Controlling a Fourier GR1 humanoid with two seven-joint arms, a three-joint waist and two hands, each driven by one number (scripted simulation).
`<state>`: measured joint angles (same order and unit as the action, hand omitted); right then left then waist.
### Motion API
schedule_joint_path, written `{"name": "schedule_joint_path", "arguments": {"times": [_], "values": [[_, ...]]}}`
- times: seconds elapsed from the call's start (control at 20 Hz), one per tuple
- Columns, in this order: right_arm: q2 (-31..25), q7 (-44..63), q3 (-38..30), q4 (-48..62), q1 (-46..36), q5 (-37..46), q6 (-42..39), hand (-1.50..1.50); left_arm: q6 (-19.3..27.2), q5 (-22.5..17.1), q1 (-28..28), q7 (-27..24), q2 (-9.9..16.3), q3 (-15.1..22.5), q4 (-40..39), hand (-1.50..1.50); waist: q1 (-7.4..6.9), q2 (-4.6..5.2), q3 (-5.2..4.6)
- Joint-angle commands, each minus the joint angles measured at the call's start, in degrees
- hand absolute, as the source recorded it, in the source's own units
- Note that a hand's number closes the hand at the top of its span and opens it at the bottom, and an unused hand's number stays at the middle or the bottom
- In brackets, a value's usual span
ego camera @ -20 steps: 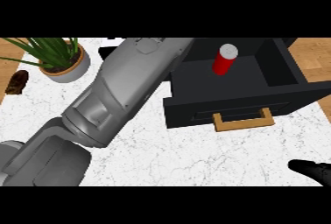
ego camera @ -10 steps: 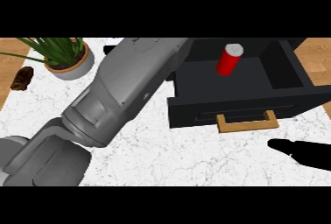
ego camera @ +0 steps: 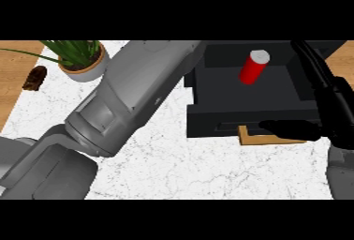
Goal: Pick up the can, place it into the drawer and close the drawer
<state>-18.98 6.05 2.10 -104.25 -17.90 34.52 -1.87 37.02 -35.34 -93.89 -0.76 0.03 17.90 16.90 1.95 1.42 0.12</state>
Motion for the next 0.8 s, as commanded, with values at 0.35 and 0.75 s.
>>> {"name": "schedule_joint_path", "arguments": {"times": [0.35,0.75], "values": [[5.43,-4.28,9.12,26.22,-9.29,19.72,12.15,-1.5,-2.66,0.65,-0.18,1.1,1.95,-1.64,0.42,-1.5,-2.62,-0.7,-0.07],[8.49,-8.24,4.47,47.28,-19.0,22.93,23.02,-1.5,-4.35,2.2,6.41,0.72,5.95,-1.78,4.28,-1.5,-3.86,-1.11,-0.1]]}}
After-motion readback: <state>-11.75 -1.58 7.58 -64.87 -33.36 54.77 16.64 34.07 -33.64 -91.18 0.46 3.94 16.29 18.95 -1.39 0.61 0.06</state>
